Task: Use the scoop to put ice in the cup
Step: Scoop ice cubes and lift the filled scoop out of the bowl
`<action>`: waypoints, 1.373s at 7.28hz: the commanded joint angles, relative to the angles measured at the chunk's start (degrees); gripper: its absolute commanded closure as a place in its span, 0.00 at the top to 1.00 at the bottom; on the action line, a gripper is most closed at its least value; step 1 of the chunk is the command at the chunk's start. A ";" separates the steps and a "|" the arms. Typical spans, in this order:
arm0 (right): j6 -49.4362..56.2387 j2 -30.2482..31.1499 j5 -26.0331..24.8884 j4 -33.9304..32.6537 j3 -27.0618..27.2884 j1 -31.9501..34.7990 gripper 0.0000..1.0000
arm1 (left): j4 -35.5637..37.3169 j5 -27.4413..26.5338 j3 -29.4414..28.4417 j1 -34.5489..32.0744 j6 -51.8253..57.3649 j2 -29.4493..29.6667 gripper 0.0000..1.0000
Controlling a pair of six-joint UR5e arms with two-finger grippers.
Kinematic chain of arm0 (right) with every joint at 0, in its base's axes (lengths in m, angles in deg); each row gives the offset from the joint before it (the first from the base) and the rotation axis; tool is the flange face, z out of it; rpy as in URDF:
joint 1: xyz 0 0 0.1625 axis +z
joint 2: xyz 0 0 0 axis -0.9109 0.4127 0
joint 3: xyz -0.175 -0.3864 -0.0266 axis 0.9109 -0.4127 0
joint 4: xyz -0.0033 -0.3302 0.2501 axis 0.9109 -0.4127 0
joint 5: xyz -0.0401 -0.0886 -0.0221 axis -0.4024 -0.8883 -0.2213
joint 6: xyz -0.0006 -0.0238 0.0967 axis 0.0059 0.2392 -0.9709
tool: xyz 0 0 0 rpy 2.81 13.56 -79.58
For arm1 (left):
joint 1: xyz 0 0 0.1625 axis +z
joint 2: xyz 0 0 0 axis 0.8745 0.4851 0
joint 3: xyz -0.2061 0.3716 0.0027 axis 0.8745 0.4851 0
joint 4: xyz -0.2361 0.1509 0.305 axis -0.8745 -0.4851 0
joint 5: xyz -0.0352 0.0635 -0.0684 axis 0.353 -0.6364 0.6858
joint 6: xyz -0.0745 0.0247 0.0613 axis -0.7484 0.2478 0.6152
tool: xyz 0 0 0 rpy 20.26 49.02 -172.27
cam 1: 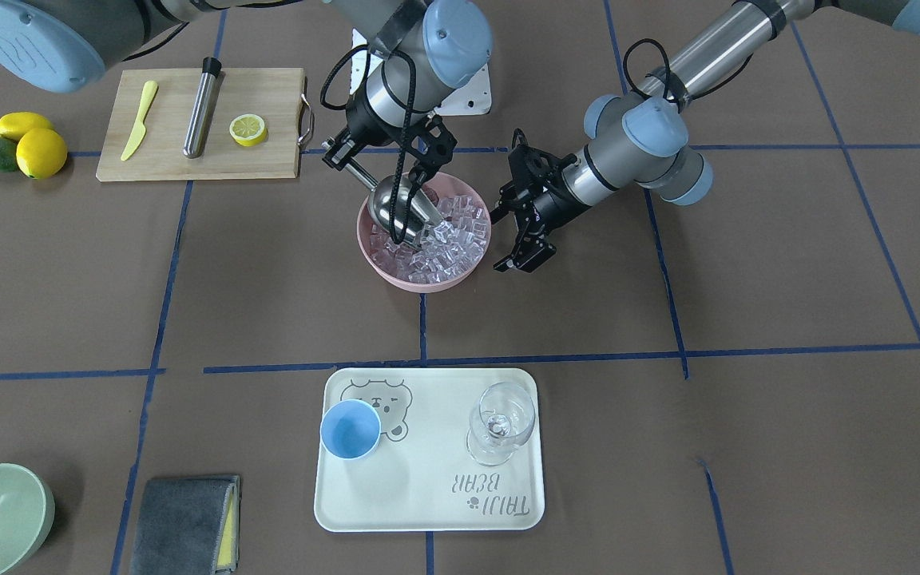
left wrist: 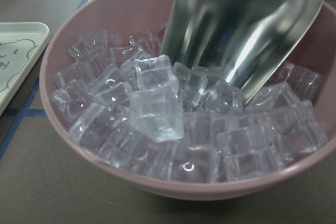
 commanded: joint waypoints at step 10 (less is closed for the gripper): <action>-1.52 15.56 2.87 20.02 14.21 3.13 0.00 | -0.03 0.00 0.00 0.00 0.00 -0.04 1.00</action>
